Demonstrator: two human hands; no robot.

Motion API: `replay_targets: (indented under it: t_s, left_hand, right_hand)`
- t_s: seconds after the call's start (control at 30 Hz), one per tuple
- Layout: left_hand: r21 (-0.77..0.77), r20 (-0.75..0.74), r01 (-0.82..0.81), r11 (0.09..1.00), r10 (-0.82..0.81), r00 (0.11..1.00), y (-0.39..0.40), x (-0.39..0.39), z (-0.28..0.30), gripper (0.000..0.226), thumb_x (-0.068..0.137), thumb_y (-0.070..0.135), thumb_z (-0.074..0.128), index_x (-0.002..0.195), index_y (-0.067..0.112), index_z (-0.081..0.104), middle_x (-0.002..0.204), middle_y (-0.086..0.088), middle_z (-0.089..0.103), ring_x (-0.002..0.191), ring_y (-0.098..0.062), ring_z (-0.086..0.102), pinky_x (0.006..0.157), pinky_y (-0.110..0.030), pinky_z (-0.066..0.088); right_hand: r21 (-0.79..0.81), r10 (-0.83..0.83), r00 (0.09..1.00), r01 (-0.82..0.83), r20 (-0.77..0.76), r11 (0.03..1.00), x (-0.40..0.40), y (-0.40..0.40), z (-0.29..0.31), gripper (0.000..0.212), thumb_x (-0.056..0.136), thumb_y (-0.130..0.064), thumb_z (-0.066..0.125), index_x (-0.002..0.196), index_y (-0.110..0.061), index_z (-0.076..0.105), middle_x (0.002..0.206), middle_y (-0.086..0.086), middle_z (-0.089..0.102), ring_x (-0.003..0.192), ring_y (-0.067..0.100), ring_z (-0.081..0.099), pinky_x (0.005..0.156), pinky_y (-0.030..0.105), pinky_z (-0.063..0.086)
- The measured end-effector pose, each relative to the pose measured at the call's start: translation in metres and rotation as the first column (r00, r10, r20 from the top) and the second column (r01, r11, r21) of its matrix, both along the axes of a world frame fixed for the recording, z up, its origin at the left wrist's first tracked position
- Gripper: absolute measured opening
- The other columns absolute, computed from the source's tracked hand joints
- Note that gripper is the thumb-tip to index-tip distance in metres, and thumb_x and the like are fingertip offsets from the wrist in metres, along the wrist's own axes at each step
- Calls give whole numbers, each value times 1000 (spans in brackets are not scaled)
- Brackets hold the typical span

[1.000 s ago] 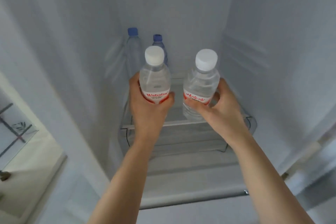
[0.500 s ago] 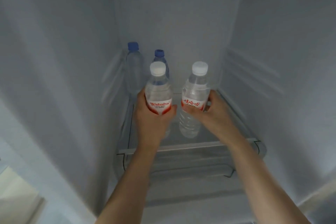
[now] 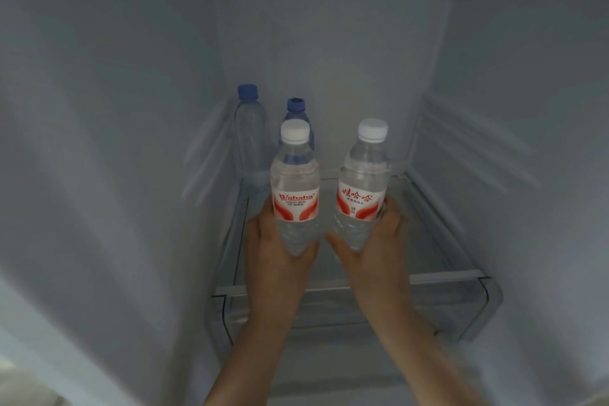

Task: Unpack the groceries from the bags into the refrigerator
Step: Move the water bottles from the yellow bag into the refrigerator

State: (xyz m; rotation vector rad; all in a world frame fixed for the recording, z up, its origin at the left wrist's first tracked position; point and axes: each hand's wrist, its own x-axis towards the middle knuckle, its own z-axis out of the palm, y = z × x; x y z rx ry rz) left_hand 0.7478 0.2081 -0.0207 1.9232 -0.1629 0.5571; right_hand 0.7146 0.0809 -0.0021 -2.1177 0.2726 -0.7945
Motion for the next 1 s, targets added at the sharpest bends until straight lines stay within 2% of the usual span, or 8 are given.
replay_targets:
  t_s: [0.13, 0.27, 0.4, 0.53, 0.73, 0.9, 1.0]
  left_hand:
    - [13, -14, -28, 1000, 28, 1000, -11, 6, -5, 86, 65, 22, 87, 138, 27, 41, 122, 4, 50, 114, -17, 55, 92, -42, 52]
    - [-30, -22, 22, 999, -22, 1000, -27, 30, -6, 90, 63, 16, 88, 139, 27, 42, 125, 3, 53, 118, -17, 54, 98, -41, 49]
    - [-41, -7, 8, 999, -8, 1000, -54, 55, 2, 85, 62, 7, 88, 137, 14, 47, 127, -5, 54, 119, -19, 53, 100, -26, 41]
    - [-55, 10, 14, 998, -13, 1000, -82, 87, 1, 81, 64, 9, 87, 135, 15, 49, 128, -4, 57, 119, -19, 55, 103, -36, 46]
    - [-46, 50, -66, 997, 68, 996, -112, 118, -2, 83, 69, 6, 84, 140, 11, 42, 131, -10, 51, 122, -26, 51, 104, -42, 45]
    - [-13, 51, -160, 987, 161, 986, -126, 126, -2, 83, 73, 6, 81, 143, 7, 36, 133, -15, 44, 124, -32, 49, 102, -44, 46]
    - [22, 40, -193, 981, 192, 981, -131, 130, -1, 85, 75, 9, 80, 146, 7, 32, 139, -17, 42, 129, -33, 45, 106, -42, 43]
  right_hand:
    - [-91, -51, 999, 49, -19, 995, 9, 0, -5, 96, 72, -31, 82, 145, -14, 21, 134, 10, 38, 118, 24, 48, 89, 26, 41]
    - [-30, 15, 1000, -16, -26, 999, 19, -15, -2, 90, 74, -18, 81, 144, -12, 26, 134, 8, 40, 119, 16, 43, 87, 20, 35]
    - [31, 6, 1000, -6, -24, 999, 39, -36, 4, 86, 74, -10, 80, 142, -10, 28, 134, 12, 40, 120, 22, 47, 90, 20, 35]
    - [68, 41, 999, -41, -1, 997, 68, -59, 6, 85, 73, -8, 80, 141, -11, 29, 132, 12, 41, 120, 23, 47, 90, 22, 35]
    - [80, 68, 998, -67, -10, 995, 107, -76, 7, 85, 77, -11, 77, 144, -13, 25, 135, 11, 40, 122, 20, 44, 90, 20, 33]
    - [84, 81, 997, -81, 3, 993, 134, -81, 6, 84, 79, -7, 74, 145, -13, 24, 139, 9, 38, 123, 16, 40, 88, 10, 27]
    - [93, 106, 994, -106, -1, 990, 148, -85, 6, 84, 79, -7, 74, 145, -13, 24, 139, 9, 38, 125, 18, 40, 93, 17, 30]
